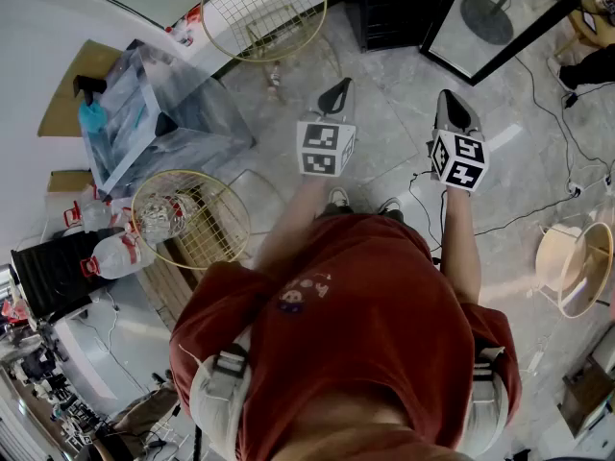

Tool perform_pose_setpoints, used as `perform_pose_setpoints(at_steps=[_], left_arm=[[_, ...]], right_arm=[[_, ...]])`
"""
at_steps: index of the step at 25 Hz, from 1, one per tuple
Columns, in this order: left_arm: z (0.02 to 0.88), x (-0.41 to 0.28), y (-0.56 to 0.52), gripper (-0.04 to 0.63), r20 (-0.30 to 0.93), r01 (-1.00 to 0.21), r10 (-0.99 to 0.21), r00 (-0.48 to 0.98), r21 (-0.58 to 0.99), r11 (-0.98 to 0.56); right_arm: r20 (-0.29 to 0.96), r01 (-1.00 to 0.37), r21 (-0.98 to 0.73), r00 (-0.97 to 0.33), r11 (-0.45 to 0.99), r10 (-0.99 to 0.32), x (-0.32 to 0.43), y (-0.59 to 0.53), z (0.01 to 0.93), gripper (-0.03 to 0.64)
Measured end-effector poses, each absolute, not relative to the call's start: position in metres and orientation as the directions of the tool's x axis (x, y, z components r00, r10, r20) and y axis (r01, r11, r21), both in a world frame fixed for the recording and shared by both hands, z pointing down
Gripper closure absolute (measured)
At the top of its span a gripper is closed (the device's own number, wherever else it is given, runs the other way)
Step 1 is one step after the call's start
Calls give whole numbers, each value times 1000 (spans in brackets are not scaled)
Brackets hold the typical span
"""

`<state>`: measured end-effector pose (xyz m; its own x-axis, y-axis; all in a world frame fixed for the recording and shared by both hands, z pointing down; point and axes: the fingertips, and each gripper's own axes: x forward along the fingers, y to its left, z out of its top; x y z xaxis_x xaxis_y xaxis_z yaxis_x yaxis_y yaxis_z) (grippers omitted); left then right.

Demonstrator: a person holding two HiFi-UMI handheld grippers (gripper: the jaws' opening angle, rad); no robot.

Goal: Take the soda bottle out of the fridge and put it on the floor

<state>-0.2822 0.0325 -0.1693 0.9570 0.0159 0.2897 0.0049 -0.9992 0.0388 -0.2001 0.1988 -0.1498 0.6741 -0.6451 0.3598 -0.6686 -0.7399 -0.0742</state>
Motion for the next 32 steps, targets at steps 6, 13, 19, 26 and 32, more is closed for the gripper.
perform_pose_setpoints(at_steps=[6, 13, 19, 26, 32], left_arm=[[-168, -290, 6, 595, 287, 20, 27, 958, 29, -999], [-166, -293, -14, 595, 282, 58, 64, 957, 32, -998], [-165, -293, -35, 595, 281, 96, 101, 954, 31, -995], [-162, -295, -59, 597, 278, 119, 125, 953, 38, -992], [-155, -286, -68, 595, 286, 111, 121, 951, 53, -992]], right_arm=[[351, -658, -78, 685, -749, -638, -208, 173, -149, 617], [332, -627, -126, 703, -769, -628, -216, 154, -148, 618], [331, -587, -124, 736, -800, -591, -221, 137, -144, 618], [336, -571, -111, 748, -813, -572, -231, 116, -145, 618], [354, -566, -109, 746, -817, -564, -225, 114, -139, 618]])
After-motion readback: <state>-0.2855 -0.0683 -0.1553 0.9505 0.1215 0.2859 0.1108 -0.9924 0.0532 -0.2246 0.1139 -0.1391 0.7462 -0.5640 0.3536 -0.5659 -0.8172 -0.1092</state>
